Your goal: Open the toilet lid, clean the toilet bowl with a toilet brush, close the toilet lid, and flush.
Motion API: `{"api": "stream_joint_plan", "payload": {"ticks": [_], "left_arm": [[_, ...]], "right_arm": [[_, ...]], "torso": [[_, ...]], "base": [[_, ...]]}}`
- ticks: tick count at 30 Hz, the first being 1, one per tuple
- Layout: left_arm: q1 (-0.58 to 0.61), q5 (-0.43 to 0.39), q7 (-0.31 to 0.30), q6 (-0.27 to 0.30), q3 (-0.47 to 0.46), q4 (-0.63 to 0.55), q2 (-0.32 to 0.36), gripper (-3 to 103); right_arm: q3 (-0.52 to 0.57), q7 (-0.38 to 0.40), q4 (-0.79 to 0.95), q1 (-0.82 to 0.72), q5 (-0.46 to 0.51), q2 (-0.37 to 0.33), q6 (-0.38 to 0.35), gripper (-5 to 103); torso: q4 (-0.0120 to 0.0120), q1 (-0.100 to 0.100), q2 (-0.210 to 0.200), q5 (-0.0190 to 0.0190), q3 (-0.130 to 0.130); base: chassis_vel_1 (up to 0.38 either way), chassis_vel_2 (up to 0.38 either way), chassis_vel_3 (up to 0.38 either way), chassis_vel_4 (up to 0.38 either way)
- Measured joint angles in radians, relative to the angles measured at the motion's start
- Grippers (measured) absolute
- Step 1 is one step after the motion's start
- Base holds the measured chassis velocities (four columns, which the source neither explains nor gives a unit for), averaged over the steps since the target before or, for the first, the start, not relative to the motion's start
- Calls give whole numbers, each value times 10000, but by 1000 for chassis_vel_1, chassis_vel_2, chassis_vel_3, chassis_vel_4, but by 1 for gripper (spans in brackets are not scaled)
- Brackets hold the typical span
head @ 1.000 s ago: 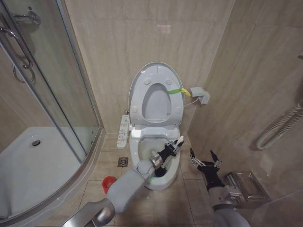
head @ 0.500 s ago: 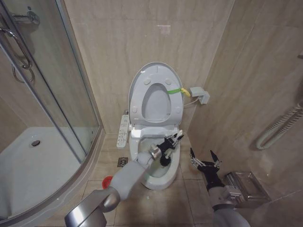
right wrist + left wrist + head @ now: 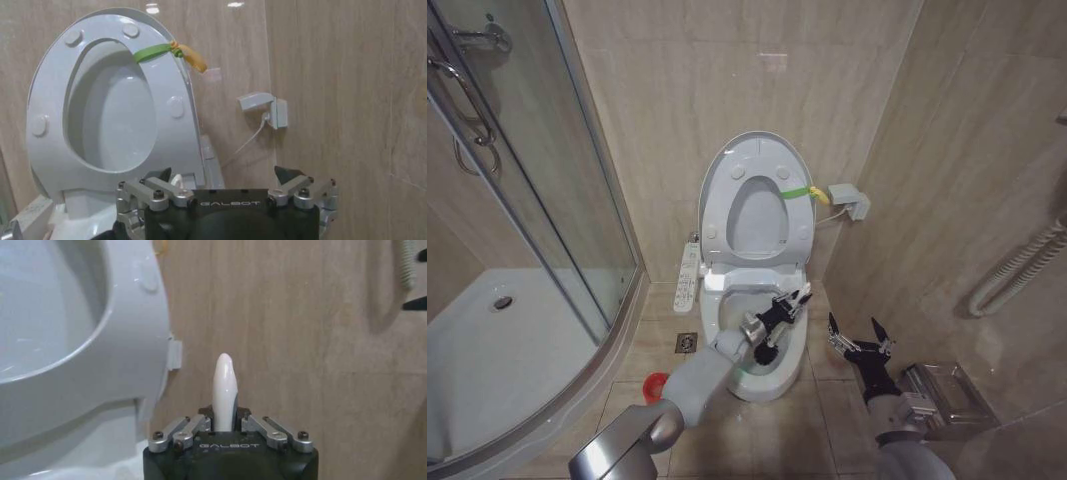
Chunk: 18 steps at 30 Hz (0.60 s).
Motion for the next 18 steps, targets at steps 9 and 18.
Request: {"api": "stream_joint_plan", "payload": {"ticks": [9,18], "left_arm": [[-327,69,9,-145,-98,-942,31,20],[-235,211,132,-274,10,-578,5,20]], "right_arm": [[0,2,0,0,0,0,0,100],[0,1,0,0,0,0,0,100]], "torso": [[-2,0,0,1,-1],[-2,-1,0,0,-1]], "base": [[0,0,0,0],[0,0,0,0]]}}
